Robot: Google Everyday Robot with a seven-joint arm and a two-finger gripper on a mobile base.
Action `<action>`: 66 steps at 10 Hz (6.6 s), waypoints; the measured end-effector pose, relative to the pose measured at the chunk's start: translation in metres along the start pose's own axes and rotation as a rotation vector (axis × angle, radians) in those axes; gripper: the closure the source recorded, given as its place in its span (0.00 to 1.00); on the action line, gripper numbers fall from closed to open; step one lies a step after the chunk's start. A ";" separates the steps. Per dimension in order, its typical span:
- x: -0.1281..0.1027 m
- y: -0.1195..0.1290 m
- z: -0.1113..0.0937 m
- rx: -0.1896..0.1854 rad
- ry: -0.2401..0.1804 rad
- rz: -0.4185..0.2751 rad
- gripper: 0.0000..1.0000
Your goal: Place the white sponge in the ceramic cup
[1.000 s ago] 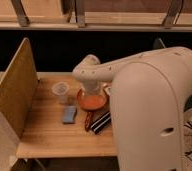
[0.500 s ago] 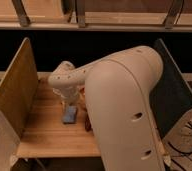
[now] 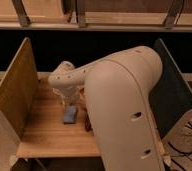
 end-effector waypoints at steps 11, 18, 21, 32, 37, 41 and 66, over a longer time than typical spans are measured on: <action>-0.003 0.026 0.057 -0.003 0.092 0.148 0.36; -0.024 0.035 0.086 -0.036 0.086 0.237 0.36; -0.021 0.038 0.090 -0.040 0.095 0.214 0.48; -0.019 -0.025 -0.044 0.159 -0.158 0.257 1.00; 0.002 -0.081 -0.106 0.259 -0.243 0.379 1.00; -0.016 -0.082 -0.110 0.287 -0.288 0.350 1.00; -0.194 0.027 -0.097 -0.083 -0.694 -0.058 1.00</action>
